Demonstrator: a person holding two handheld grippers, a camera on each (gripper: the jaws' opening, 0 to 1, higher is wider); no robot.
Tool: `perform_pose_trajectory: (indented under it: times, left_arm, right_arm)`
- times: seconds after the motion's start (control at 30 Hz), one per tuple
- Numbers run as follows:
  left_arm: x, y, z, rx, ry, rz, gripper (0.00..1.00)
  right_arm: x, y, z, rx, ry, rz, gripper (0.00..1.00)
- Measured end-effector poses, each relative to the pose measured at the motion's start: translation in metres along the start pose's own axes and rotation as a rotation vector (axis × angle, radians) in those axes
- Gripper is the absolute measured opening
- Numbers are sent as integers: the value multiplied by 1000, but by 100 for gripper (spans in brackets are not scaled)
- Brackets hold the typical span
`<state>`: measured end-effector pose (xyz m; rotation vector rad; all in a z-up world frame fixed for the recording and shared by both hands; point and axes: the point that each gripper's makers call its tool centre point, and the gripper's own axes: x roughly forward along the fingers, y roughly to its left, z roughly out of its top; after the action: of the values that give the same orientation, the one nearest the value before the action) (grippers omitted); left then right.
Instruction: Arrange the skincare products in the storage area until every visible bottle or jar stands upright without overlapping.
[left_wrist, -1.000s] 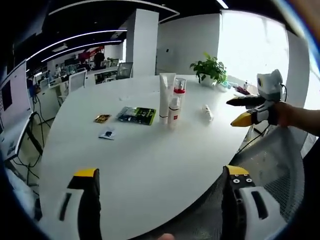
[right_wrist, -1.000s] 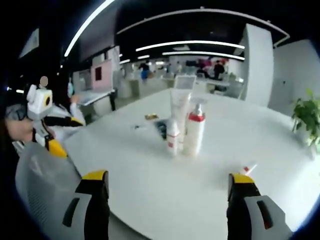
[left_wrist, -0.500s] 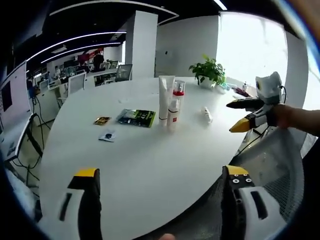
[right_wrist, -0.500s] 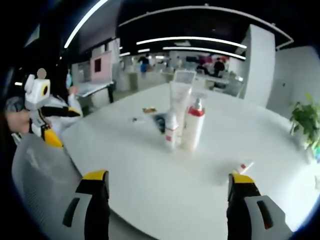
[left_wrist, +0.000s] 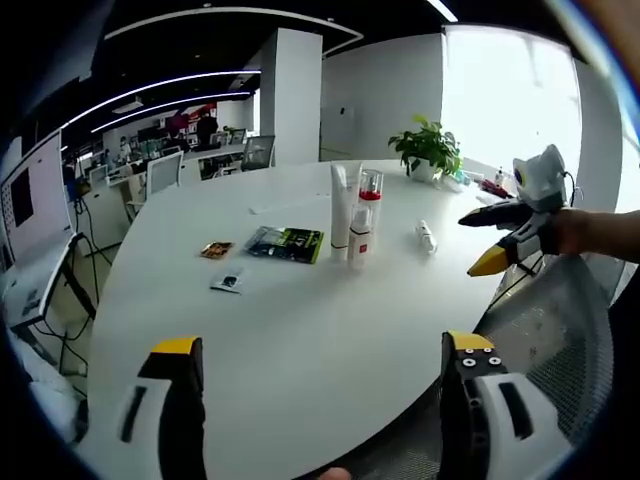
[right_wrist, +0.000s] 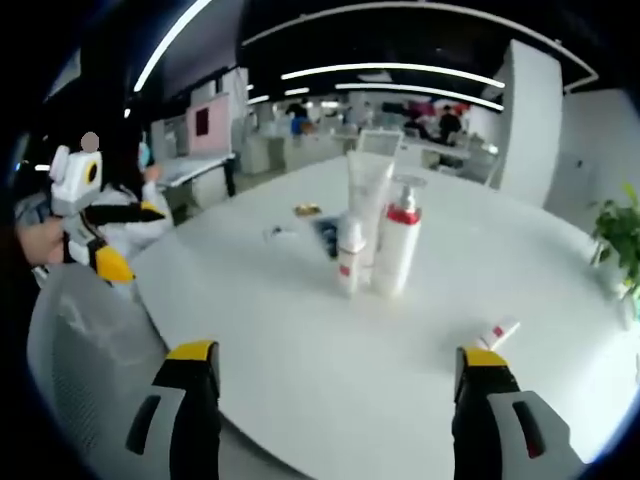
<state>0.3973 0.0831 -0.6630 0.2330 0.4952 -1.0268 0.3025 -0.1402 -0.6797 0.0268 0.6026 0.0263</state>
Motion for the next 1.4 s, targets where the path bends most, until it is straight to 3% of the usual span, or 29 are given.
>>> perform_pose_trajectory:
  times: [0.07, 0.17, 0.5, 0.63, 0.73, 0.97, 1.03, 1.23, 1.4]
  left_arm:
    - [0, 0, 1, -1, 1, 6, 94]
    - [0, 1, 0, 7, 5, 18, 94]
    - [1, 7, -4, -1, 35, 59, 93]
    - [1, 6, -7, 1, 51, 58, 92]
    - [1, 6, -8, 4, 55, 58, 92]
    - [2, 6, -12, 7, 74, 57, 91]
    - [2, 7, -12, 9, 74, 58, 91]
    - [3, 7, -15, 12, 89, 59, 91]
    - [4, 6, -18, 20, 106, 55, 91]
  right_arm:
    - [1, -7, 7, 61, -36, 3, 97]
    - [3, -26, 2, 60, -10, -12, 97]
    - [-2, -98, 3, -201, 133, -55, 97]
    - [1, -110, -1, -370, 216, -33, 99]
    - [2, -114, -5, -439, 270, -15, 99]
    - [2, -110, 24, -439, 212, 11, 99]
    - [7, -116, 22, -529, 238, 19, 99]
    - [17, -131, -8, -780, 383, 63, 96]
    - [24, -140, -21, -993, 452, 119, 90]
